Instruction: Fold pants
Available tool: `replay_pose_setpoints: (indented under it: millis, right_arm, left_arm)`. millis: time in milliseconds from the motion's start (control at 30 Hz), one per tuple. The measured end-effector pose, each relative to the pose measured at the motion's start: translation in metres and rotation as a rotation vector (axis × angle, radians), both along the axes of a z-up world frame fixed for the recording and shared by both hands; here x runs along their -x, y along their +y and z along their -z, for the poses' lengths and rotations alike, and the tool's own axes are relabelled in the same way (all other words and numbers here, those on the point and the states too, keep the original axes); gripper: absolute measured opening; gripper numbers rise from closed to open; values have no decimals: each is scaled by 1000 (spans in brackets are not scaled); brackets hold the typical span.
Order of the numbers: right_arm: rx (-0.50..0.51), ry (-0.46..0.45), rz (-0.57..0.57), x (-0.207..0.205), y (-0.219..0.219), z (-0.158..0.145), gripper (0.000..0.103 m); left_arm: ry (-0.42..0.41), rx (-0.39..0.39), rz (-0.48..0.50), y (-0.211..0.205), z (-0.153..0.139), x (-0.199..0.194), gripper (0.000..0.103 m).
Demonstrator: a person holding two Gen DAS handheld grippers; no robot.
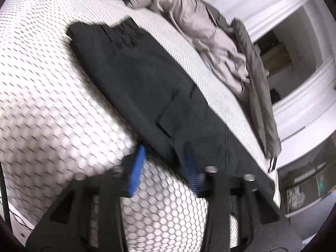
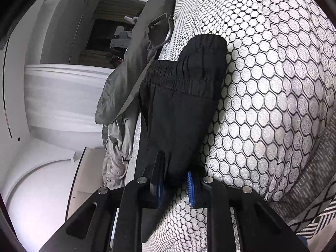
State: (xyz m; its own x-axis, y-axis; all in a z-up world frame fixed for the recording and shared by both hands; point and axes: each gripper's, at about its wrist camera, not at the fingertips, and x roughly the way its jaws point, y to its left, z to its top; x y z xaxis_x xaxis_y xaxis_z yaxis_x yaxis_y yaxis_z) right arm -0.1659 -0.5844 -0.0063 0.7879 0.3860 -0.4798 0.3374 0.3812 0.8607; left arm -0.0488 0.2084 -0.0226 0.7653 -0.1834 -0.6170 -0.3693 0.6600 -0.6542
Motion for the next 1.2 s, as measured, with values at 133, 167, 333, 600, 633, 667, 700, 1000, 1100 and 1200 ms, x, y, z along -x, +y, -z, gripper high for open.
replay_pose_setpoints:
  millis: [133, 167, 333, 600, 633, 667, 700, 1000, 1100, 1200]
  right_arm:
    - [5, 6, 2, -4, 2, 0, 19]
    - [6, 8, 3, -6, 2, 0, 19]
    - [11, 12, 4, -9, 2, 1, 18]
    - [0, 0, 84, -8, -13, 0, 19]
    - [13, 5, 90, -13, -15, 0, 19]
    - [28, 6, 95, -17, -16, -1, 19]
    - [51, 3, 103, -21, -17, -3, 18]
    - [335, 116, 93, -26, -12, -28, 13]
    - [290, 109, 138, -7, -22, -35, 28]
    - [417, 132, 207, 15, -31, -55, 40]
  left_arm:
    - [63, -33, -92, 27, 4, -26, 44]
    - [81, -30, -119, 36, 6, -39, 43]
    - [120, -59, -186, 56, 8, -55, 7]
    - [120, -33, -208, 81, 8, -19, 6]
    - [117, -19, -216, 85, 11, -20, 6]
    - [117, -15, -219, 86, 11, -21, 5]
    - [112, -14, -220, 87, 12, -23, 4]
    - [107, -5, -189, 89, 13, -16, 6]
    - [113, -34, -204, 87, 3, -6, 15]
    - [117, -70, -233, 81, -8, 9, 35]
